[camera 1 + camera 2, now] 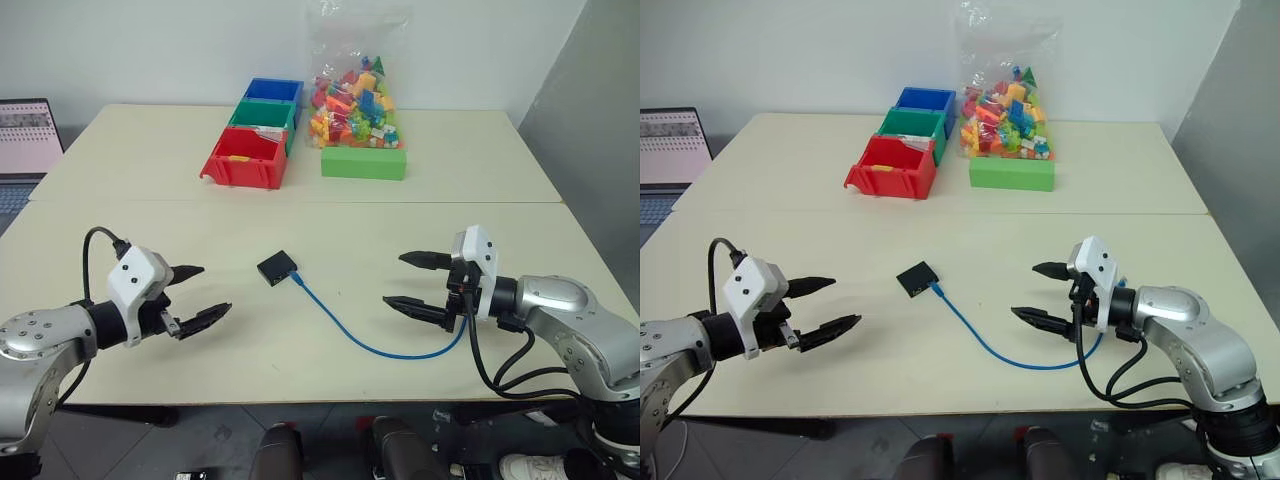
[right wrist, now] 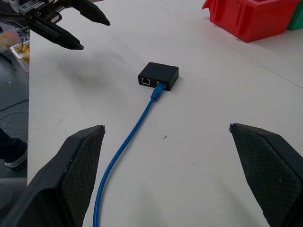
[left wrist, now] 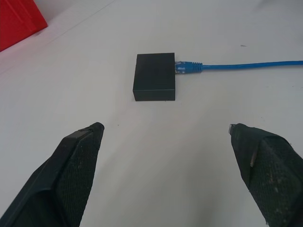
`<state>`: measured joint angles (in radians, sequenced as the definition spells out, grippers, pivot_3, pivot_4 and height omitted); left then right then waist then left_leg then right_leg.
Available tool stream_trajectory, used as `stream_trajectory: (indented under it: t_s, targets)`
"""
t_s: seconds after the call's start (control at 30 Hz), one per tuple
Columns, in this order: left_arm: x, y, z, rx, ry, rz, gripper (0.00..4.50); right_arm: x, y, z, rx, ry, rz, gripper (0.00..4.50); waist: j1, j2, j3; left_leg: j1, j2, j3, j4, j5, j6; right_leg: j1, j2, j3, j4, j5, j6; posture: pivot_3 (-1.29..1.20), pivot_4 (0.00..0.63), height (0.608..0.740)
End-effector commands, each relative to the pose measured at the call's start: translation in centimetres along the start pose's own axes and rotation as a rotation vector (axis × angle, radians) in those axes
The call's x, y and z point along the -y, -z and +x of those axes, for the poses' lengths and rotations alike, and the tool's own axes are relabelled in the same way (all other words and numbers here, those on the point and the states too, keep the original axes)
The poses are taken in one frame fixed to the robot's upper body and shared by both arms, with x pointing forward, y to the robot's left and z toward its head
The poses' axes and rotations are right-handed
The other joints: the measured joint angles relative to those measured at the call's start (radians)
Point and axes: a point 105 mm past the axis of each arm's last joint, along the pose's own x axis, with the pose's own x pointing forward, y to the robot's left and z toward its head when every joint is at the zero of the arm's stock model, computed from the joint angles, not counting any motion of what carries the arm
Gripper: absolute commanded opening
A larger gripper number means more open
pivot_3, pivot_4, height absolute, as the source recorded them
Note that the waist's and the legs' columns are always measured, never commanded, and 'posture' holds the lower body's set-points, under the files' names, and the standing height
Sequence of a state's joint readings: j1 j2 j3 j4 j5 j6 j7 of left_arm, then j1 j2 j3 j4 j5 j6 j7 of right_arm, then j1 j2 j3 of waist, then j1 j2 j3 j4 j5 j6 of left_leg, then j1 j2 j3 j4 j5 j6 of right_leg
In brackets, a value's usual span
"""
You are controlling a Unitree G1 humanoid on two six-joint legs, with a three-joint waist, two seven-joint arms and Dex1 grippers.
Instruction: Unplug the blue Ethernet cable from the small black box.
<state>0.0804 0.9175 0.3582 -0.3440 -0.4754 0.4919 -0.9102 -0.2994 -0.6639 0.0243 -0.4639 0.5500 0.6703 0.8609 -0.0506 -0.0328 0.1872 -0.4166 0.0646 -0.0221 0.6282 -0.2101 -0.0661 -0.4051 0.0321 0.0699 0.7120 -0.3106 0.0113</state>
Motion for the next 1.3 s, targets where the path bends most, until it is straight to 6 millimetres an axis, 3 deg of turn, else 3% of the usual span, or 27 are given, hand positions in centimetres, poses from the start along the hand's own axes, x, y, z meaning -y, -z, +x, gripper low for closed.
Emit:
stream_trajectory:
  t_s: [0.03,0.47,0.53,0.63,0.93,1.13,1.3]
  targets:
    - [0.2,-1.3,-0.2,0.033,0.008,0.026,4.5,0.0,-0.9,-0.1,0.021,-0.014,-0.042,4.47,0.0,0.0,0.0,0.0,0.0,0.0,0.0,0.0,0.0,0.0,0.0,0.0,0.0,0.0,0.0,0.0,0.15,0.74]
    - [0.2,-1.4,-0.1,0.047,-0.022,-0.016,4.5,0.0,-0.3,0.8,0.023,-0.022,-0.043,4.47,0.0,0.0,0.0,0.0,0.0,0.0,0.0,0.0,0.0,0.0,0.0,0.0,0.0,0.0,0.0,0.0,0.15,0.74]
    - [0.4,-1.0,-0.1,0.05,-0.007,0.012,4.5,-0.6,0.2,2.8,0.036,-0.031,-0.039,4.47,-0.002,-0.001,0.0,0.0,0.0,0.0,0.0,0.0,0.0,0.0,0.0,0.0,0.0,0.0,0.0,0.0,0.15,0.74]
    - [0.9,-0.4,-0.3,0.05,0.056,0.034,4.5,0.0,1.2,7.9,0.047,0.079,-0.053,4.47,-0.015,-0.001,-0.001,0.001,0.001,0.0,0.0,0.0,0.0,0.0,0.001,0.0,0.001,0.0,0.0,0.0,0.15,0.74]
    - [1.1,1.8,-1.7,-0.02,0.125,0.041,4.5,-2.8,2.3,15.1,0.01,0.059,-0.064,4.47,-0.005,-0.001,-0.001,0.0,0.0,0.002,0.0,0.0,0.0,-0.002,0.0,0.0,0.001,0.001,-0.003,0.0,0.15,0.74]
    - [1.0,1.9,-1.8,-0.017,0.123,0.041,4.5,-0.5,4.0,17.7,-0.071,0.241,-0.015,4.47,-0.004,-0.002,-0.001,0.0,0.001,0.0,0.0,0.0,0.0,-0.002,0.0,0.0,0.002,0.0,-0.003,0.0,0.15,0.74]
    - [0.8,2.1,-2.1,-0.024,0.109,0.037,4.5,-0.5,4.7,17.9,-0.102,0.265,0.021,3.39,-0.005,-0.001,-0.001,0.0,0.001,0.001,0.0,0.0,0.0,-0.002,0.0,0.0,0.001,0.001,-0.004,0.0,0.15,0.74]
